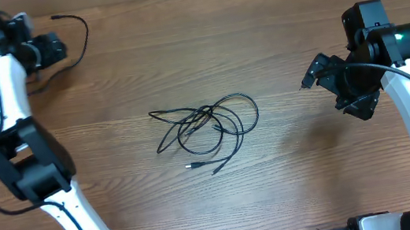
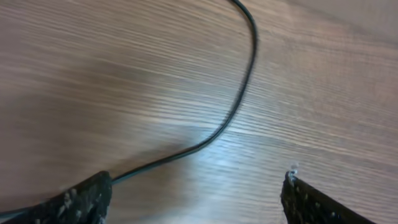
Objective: Untangle cables
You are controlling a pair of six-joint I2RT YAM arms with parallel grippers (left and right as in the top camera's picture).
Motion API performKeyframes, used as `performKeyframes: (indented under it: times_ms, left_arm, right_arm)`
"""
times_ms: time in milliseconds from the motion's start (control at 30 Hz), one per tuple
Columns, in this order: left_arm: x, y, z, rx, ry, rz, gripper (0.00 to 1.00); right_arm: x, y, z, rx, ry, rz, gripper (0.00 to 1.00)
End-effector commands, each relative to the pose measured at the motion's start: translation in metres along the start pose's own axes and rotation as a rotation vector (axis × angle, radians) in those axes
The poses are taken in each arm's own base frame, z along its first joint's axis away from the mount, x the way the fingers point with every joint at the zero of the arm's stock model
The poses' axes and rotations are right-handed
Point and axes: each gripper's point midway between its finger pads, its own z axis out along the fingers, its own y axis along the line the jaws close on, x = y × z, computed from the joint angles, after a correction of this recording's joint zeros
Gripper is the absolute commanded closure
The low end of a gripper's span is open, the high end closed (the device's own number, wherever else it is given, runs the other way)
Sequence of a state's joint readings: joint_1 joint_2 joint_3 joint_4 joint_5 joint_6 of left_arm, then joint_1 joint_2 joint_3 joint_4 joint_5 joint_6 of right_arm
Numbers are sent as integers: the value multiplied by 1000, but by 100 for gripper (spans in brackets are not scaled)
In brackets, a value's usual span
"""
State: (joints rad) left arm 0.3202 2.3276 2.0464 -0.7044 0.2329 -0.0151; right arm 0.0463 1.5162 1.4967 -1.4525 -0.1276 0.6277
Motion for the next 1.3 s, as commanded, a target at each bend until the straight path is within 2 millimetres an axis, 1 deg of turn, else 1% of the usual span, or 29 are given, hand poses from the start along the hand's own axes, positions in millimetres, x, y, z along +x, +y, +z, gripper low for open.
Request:
performKeyframes:
  times_ms: [0,67,133,200,300,400,467,600,700,767,800,833,900,967,1033,1133,1233,1267]
  left_arm:
    - [10,2,16,-114,3,71,16]
    - [11,-4,25,-135,-8,157,16]
    - [16,-8,33,-154,-5,253,12]
    - [20,-6,41,-181,-5,308,9]
    - [27,2,50,-201,5,354,4]
    - [34,14,58,-210,25,352,4]
    - [41,23,64,-215,45,350,1]
    - [55,40,73,-222,84,331,2]
    - [61,51,76,-216,101,311,13]
    - [65,56,77,-201,112,297,24]
    - [67,58,77,-196,116,291,34]
    - [68,59,76,-187,117,284,48]
    - [69,61,75,-172,118,259,66]
    - [67,64,73,-176,110,208,83]
    - [62,65,69,-179,90,143,95]
    - [42,56,58,-133,35,64,96]
    - [9,44,37,-80,-52,-71,96]
    - [-5,40,27,-63,-89,-137,96]
  right_arm:
    - [0,0,1,-2,5,-7,0]
    - [0,0,1,-2,4,-7,0]
    - [-1,-1,1,1,0,-7,0]
    - [-2,-1,1,5,-6,-7,0]
    - [-2,-1,1,7,-9,-7,0]
    - [-3,-2,1,12,-13,-7,0]
    - [-3,-3,1,15,-15,-7,0]
    - [-3,-3,1,15,-15,-7,0]
    - [-3,-3,1,17,-13,-6,0]
    - [-3,-3,1,17,-13,-6,0]
    - [-3,-3,1,17,-13,-6,0]
    - [-3,-3,1,17,-13,-6,0]
    - [-3,-3,1,17,-13,-6,0]
    - [-3,-3,1,17,-13,-6,0]
    - [-3,-4,1,18,-12,-6,0]
    - [-2,-4,1,20,-9,-6,0]
    - [-1,-5,1,22,-6,-5,0]
    - [-1,-5,1,23,-5,-5,0]
